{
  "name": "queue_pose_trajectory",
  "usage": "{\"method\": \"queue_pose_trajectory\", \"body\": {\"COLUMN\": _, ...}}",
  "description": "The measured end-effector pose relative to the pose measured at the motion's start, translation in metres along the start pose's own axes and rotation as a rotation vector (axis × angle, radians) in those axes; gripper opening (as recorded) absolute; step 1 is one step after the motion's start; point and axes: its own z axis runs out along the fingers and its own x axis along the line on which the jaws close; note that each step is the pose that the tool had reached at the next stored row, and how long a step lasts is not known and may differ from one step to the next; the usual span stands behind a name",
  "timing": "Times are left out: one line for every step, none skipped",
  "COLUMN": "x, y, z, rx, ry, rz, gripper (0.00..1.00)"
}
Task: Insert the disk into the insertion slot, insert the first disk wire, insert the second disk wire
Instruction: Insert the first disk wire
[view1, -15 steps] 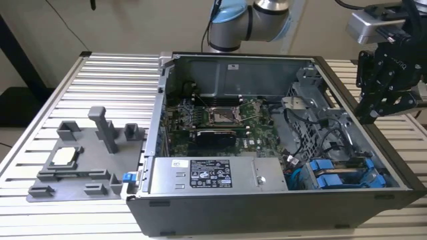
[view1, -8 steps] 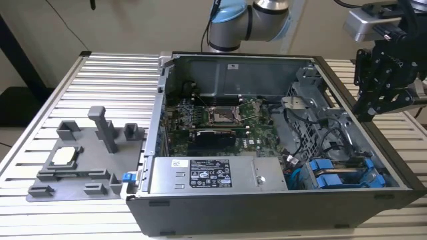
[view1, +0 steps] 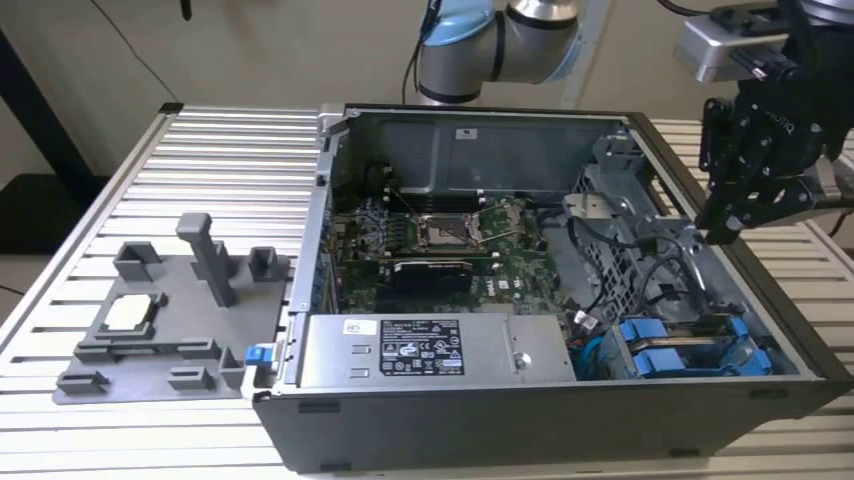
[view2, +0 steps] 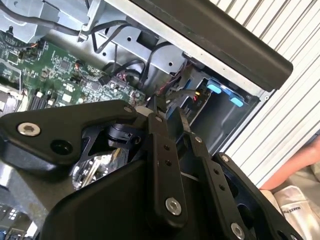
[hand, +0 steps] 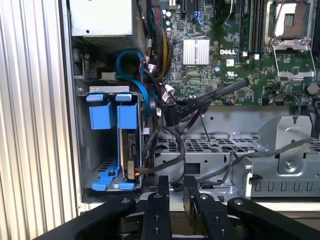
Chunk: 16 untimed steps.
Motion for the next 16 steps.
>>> {"method": "queue_pose_trajectory", "body": {"x": -0.0004, "y": 0.0013, "z": -0.0001, "rx": 0.0001, "ry": 0.0050, "rz": 0.000, "gripper": 0.27}}
{"method": "queue_pose_trajectory", "body": {"x": -0.0008, "y": 0.0026, "z": -0.0003, "rx": 0.0002, "ry": 0.0113, "rz": -0.001, "gripper": 0.27}}
{"method": "queue_pose_trajectory", "body": {"x": -0.0014, "y": 0.0041, "z": -0.0004, "rx": 0.0003, "ry": 0.0176, "rz": -0.002, "gripper": 0.27}}
{"method": "queue_pose_trajectory", "body": {"x": -0.0020, "y": 0.0060, "z": -0.0005, "rx": 0.0004, "ry": 0.0230, "rz": -0.002, "gripper": 0.27}}
{"method": "queue_pose_trajectory", "body": {"x": -0.0029, "y": 0.0081, "z": -0.0007, "rx": 0.0005, "ry": 0.0287, "rz": -0.003, "gripper": 0.27}}
{"method": "queue_pose_trajectory", "body": {"x": -0.0040, "y": 0.0105, "z": -0.0009, "rx": 0.0006, "ry": 0.0342, "rz": -0.003, "gripper": 0.27}}
{"method": "queue_pose_trajectory", "body": {"x": -0.0052, "y": 0.0129, "z": -0.0012, "rx": 0.0007, "ry": 0.0403, "rz": -0.003, "gripper": 0.27}}
{"method": "queue_pose_trajectory", "body": {"x": -0.0063, "y": 0.0151, "z": -0.0013, "rx": 0.0008, "ry": 0.0467, "rz": -0.004, "gripper": 0.27}}
{"method": "queue_pose_trajectory", "body": {"x": -0.0074, "y": 0.0174, "z": -0.0016, "rx": 0.0009, "ry": 0.0539, "rz": -0.005, "gripper": 0.27}}
{"method": "queue_pose_trajectory", "body": {"x": -0.0087, "y": 0.0200, "z": -0.0018, "rx": 0.0010, "ry": 0.0603, "rz": -0.005, "gripper": 0.27}}
{"method": "queue_pose_trajectory", "body": {"x": -0.0101, "y": 0.0227, "z": -0.0021, "rx": 0.0011, "ry": 0.0648, "rz": -0.006, "gripper": 0.27}}
{"method": "queue_pose_trajectory", "body": {"x": -0.0116, "y": 0.0252, "z": -0.0023, "rx": 0.0011, "ry": 0.0690, "rz": -0.007, "gripper": 0.27}}
{"method": "queue_pose_trajectory", "body": {"x": -0.0132, "y": 0.0274, "z": -0.0025, "rx": 0.0012, "ry": 0.0728, "rz": -0.007, "gripper": 0.27}}
{"method": "queue_pose_trajectory", "body": {"x": -0.0149, "y": 0.0295, "z": -0.0027, "rx": 0.0013, "ry": 0.0767, "rz": -0.009, "gripper": 0.27}}
{"method": "queue_pose_trajectory", "body": {"x": -0.0165, "y": 0.0308, "z": -0.0028, "rx": 0.0015, "ry": 0.0798, "rz": -0.011, "gripper": 0.27}}
{"method": "queue_pose_trajectory", "body": {"x": -0.0180, "y": 0.0318, "z": -0.0029, "rx": 0.0017, "ry": 0.0829, "rz": -0.015, "gripper": 0.27}}
